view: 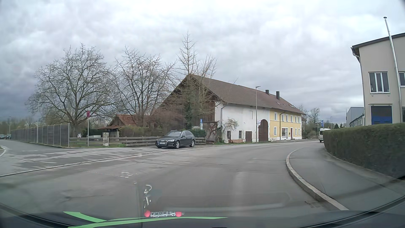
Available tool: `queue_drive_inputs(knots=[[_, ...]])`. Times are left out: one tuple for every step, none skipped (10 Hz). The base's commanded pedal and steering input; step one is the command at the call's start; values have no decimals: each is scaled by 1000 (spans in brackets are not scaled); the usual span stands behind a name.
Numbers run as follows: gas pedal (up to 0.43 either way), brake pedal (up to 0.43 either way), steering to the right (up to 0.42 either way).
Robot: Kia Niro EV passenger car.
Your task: Follow the waypoints while adhering to traffic rules and regulations
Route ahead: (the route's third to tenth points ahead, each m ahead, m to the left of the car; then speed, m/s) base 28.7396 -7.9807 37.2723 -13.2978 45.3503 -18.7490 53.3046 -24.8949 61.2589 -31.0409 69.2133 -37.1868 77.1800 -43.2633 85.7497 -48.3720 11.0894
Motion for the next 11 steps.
queue_drive_inputs(knots=[[59,0,85],[67,0,85],[67,0,87],[67,0,88],[67,0,90],[67,0,92],[67,0,95],[67,0,98],[67,0,101],[67,0,104],[87,0,106]])
